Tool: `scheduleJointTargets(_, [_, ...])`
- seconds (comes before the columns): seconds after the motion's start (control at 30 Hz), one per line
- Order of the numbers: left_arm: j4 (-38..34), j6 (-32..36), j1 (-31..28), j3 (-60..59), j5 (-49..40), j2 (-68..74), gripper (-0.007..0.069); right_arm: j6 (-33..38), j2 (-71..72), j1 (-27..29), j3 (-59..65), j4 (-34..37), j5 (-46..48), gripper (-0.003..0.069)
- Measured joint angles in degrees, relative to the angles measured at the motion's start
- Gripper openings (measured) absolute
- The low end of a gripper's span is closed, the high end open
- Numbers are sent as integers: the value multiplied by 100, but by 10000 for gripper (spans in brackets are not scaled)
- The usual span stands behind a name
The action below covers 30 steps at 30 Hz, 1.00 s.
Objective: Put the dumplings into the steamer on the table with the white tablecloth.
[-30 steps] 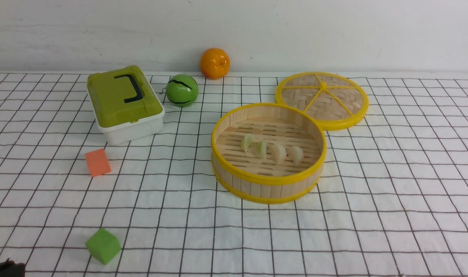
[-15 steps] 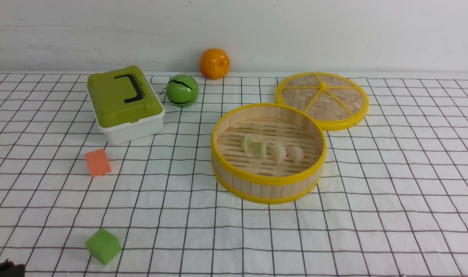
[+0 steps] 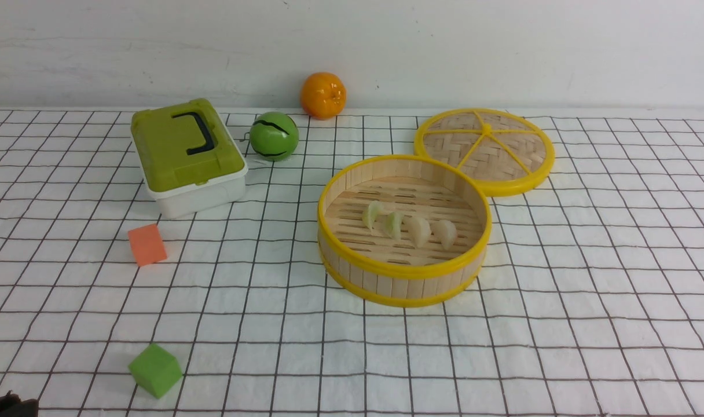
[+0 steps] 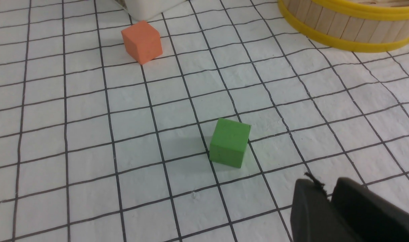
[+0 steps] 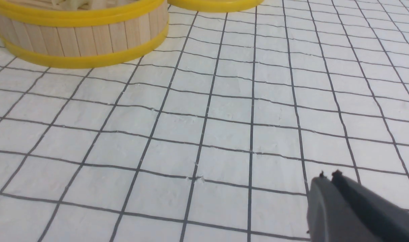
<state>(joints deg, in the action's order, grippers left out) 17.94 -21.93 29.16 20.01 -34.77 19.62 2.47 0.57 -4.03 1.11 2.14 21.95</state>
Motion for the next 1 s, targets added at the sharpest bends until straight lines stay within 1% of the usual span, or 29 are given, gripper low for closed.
scheduleJointTargets(0.43, [0,0,0,0,5,0,108,-6,0,0,0,5,0,36])
scheduleJointTargets(0.53, [76,0,-8,-171,82,-127,111,-6,0,0,0,5,0,39])
scheduleJointTargets(0.63, [246,0,-261,-393,245,-647,111,-6,0,0,0,5,0,42])
scheduleJointTargets(0.7, [135,0,-541,-571,694,-1023,111,-6,0,0,0,5,0,46])
scheduleJointTargets(0.73, [116,0,-541,-590,750,-1023,111,-6,0,0,0,5,0,46])
scheduleJointTargets(0.77, [-37,29,-852,-826,1265,-1339,110,-6,0,0,0,5,0,50])
scheduleJointTargets(0.83, [-233,115,-1201,-1122,1880,-1623,95,-6,0,0,0,5,0,53])
scheduleJointTargets(0.87, [-249,125,-1279,-1157,2013,-1679,89,-6,0,0,0,5,0,53])
scheduleJointTargets(0.9, [-370,164,-1578,-1491,2495,-1877,55,-6,0,0,0,5,0,55])
scheduleJointTargets(0.97, [-437,178,-1877,-1831,2933,-2002,4,-6,0,0,0,5,0,57])
scheduleJointTargets(1.0, [-443,171,-1902,-1900,3012,-2003,-6,-6,0,0,0,5,0,58])
